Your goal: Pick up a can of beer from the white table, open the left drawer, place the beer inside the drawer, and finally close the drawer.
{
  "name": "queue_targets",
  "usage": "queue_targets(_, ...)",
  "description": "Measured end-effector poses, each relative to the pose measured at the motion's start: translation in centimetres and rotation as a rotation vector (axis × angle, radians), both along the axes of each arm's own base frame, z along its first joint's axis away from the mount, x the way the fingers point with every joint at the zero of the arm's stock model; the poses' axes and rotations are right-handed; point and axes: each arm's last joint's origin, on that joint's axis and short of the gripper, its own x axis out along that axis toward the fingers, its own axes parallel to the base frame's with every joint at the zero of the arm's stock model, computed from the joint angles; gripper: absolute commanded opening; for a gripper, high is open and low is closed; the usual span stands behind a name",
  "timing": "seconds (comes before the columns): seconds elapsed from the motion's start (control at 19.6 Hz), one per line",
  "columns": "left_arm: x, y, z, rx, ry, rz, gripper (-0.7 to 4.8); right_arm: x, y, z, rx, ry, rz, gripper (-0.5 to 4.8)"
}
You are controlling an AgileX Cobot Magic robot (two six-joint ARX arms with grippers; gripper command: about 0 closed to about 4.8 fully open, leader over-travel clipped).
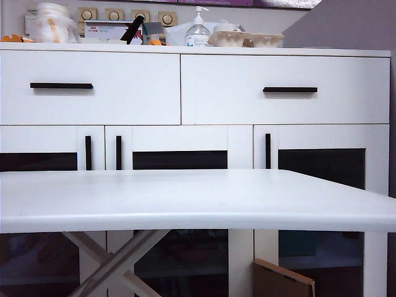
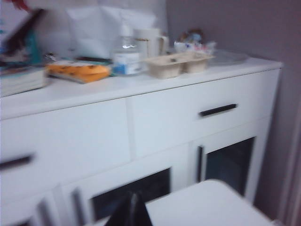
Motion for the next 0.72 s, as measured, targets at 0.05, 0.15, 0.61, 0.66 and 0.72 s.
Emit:
queue_targets(0.05, -2.3, 1.1, -2.1, -0.004, -0.006, 0.002, -0.06, -0.6, -0.5, -0.5, -0.017, 0.019, 0.0, -0.01)
queue_targets(0.15, -4.2, 1.9, -4.2, -0.007, -0.011, 0.001, -0.06, -1.0, -0.9, -1.0, -0.036, 0.041, 0.001, -0.01)
queue_targets(0.61, -9.6, 4.8, -14.9, -0.095, 0.077, 0.129, -0.06, -1.5, -1.4, -1.4, -0.048, 0.054, 0.001, -0.01)
queue_targets(0.66, -9.5, 4.8, -15.6, -0.087, 0.094, 0.139, -0.06, -1.5, -1.4, -1.4, -0.049, 0.056, 0.0, -0.01)
queue_targets(0.72, -9.2, 4.7, -16.2, -0.074, 0.118, 0.148, -0.06, -1.6, -1.4, -1.4, -0.047, 0.053, 0.003, -0.01)
